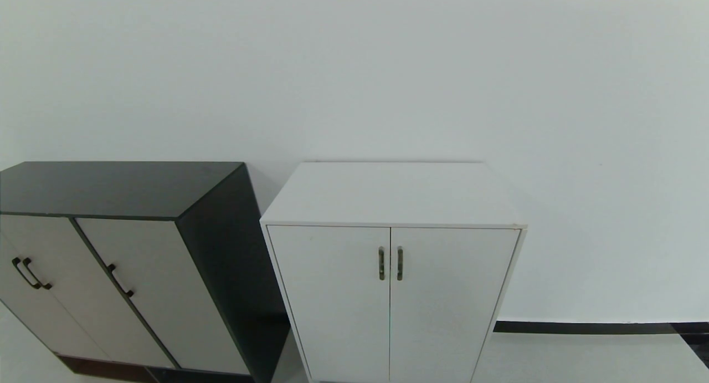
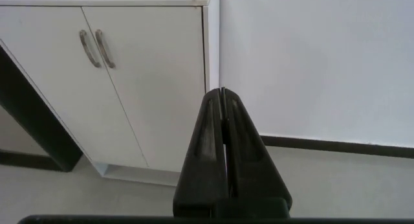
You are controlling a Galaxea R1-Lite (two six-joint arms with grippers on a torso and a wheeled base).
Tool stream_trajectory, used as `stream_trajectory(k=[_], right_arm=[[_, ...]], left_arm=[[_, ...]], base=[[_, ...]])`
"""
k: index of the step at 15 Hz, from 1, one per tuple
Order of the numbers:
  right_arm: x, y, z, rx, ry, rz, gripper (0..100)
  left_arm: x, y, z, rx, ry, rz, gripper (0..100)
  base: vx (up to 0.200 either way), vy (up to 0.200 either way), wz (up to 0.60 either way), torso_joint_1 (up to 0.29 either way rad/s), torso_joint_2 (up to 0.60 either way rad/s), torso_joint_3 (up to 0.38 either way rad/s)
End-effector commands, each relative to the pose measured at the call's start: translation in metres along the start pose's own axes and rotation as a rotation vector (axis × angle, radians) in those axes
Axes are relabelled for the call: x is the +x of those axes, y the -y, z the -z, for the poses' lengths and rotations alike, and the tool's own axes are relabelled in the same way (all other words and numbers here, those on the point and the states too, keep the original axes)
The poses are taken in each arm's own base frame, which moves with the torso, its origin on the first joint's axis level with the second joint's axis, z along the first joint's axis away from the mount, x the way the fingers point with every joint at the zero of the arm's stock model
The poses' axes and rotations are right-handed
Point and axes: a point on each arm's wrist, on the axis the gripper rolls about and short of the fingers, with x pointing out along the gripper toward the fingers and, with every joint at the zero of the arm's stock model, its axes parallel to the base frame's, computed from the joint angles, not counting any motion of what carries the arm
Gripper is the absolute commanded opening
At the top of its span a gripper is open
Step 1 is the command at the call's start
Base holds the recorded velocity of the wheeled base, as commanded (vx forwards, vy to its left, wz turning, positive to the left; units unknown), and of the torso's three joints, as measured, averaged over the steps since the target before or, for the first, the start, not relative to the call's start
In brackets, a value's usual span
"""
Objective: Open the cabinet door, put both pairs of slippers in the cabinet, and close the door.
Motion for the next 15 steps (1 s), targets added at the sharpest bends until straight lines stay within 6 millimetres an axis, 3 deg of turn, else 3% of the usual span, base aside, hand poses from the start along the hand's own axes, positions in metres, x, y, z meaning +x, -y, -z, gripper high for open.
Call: stream_trajectory(k=[1, 2, 5, 15], right_arm=[[-0.0001, -0.0012, 0.0000, -0.002, -0.001, 0.072, 0], [-0.0016, -0.0024, 0.0005, -0.006, 0.018, 0.130, 0], [-0.0070, -0.0024, 0.0026, -0.011, 0.090, 0.091, 0], [-0.0070, -0.0027, 0.0023, 0.004, 0.094, 0.077, 0]], left_arm=[[0.0000, 0.0000, 0.0000, 0.000, 0.000, -0.001, 0], [0.0000, 0.0000, 0.0000, 0.001, 0.000, -0.001, 0], [0.0000, 0.0000, 0.0000, 0.001, 0.000, -0.001, 0], [0.0000, 0.0000, -0.0001, 0.004, 0.001, -0.002, 0]], base=[[0.000, 0.000, 0.00, 0.000, 0.00, 0.000], [0.000, 0.000, 0.00, 0.000, 0.00, 0.000], [0.000, 0.000, 0.00, 0.000, 0.00, 0.000], [0.000, 0.000, 0.00, 0.000, 0.00, 0.000]])
